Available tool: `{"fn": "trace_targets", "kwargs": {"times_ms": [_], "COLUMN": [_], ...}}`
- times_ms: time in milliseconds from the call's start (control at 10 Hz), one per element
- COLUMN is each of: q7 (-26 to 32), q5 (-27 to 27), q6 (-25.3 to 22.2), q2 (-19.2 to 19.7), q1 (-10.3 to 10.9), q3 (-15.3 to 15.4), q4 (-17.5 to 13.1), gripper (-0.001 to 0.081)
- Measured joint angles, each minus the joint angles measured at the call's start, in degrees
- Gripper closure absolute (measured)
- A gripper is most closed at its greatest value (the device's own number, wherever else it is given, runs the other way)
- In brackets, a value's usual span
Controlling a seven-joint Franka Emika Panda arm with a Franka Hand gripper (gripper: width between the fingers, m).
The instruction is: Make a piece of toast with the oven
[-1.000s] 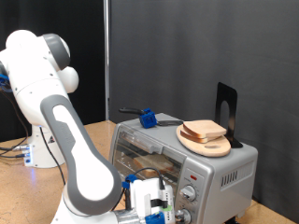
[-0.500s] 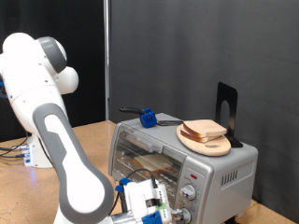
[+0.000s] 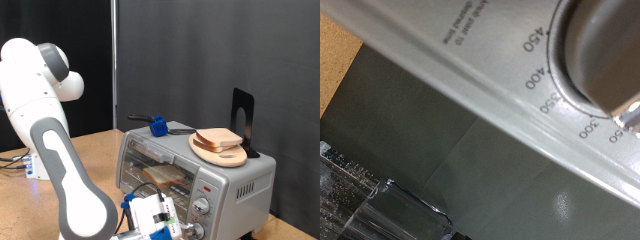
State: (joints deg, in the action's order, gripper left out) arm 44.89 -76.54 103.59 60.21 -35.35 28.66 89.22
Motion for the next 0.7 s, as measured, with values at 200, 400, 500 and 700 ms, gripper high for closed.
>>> {"fn": "trace_targets", "kwargs": {"times_ms": [200, 400, 500, 700], "q7": [1.09, 1.18, 1.18, 1.18], "q5": [0.0, 0.0, 0.0, 0.1], "q6": [-0.16, -0.12, -0.05, -0.05], "q2": [0.12, 0.12, 0.12, 0.11], "q1": [-0.14, -0.14, -0.14, -0.15], "q3": [0.12, 0.12, 0.12, 0.11], "q4": [0.0, 0.0, 0.01, 0.06], "gripper": [0.0715, 0.0715, 0.0715, 0.0707]}}
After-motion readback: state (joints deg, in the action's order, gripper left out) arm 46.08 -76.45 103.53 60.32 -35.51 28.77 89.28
